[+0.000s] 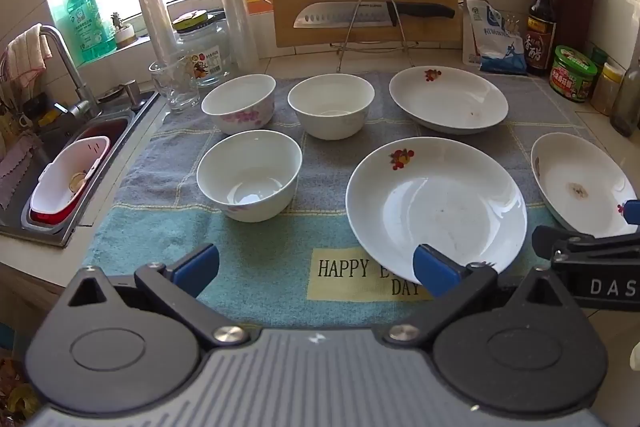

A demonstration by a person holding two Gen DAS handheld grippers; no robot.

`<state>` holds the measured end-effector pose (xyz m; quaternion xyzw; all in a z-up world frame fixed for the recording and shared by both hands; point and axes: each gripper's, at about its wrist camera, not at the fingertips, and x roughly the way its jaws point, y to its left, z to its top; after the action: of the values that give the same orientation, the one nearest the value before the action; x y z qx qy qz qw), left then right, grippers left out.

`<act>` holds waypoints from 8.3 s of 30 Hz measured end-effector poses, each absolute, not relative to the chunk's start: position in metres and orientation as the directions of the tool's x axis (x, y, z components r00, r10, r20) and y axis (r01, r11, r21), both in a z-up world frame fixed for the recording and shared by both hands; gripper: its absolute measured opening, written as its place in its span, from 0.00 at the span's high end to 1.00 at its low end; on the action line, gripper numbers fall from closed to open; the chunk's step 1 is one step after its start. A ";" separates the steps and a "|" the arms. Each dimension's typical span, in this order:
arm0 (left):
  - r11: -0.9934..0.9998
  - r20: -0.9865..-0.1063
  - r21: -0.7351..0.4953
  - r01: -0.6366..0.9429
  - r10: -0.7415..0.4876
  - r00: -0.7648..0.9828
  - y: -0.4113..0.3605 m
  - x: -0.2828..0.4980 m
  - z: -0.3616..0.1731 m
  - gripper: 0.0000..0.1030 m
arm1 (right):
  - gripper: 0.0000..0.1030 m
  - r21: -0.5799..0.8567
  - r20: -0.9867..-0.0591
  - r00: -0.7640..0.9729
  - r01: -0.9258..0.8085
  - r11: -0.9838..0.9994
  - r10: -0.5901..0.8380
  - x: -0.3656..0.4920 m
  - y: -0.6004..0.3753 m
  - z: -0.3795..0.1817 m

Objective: Organize plates and bowls

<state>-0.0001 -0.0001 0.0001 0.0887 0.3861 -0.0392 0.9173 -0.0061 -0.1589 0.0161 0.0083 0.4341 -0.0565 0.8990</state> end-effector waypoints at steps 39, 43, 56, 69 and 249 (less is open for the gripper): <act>0.985 -0.694 0.118 0.125 -0.008 0.720 0.001 -0.005 0.013 0.01 | 0.00 -0.041 -0.762 0.641 0.099 0.994 -0.095 -0.012 -0.159 0.028; 0.985 -0.691 0.119 0.122 -0.006 0.723 0.001 -0.005 0.015 0.01 | 0.00 -0.042 -0.760 0.643 0.097 0.994 -0.095 -0.012 -0.159 0.029; 0.987 -0.687 0.118 0.112 -0.001 0.727 0.002 -0.008 0.014 0.01 | 0.00 -0.043 -0.755 0.649 0.089 0.995 -0.090 -0.012 -0.160 0.031; 0.988 -0.685 0.116 0.107 0.002 0.728 0.001 -0.008 0.014 0.01 | 0.00 -0.044 -0.751 0.654 0.086 0.995 -0.089 -0.012 -0.160 0.032; 0.230 -0.893 -0.110 0.967 -0.449 0.005 -0.359 0.253 -0.078 0.39 | 0.00 -0.090 -0.684 0.723 0.047 0.995 -0.096 0.048 -0.374 -0.091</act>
<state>0.2527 -0.3593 -0.0780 0.2912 0.4443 -0.5479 0.6462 0.0483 -0.3736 -0.0906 -0.0331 0.3703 -0.0387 0.9275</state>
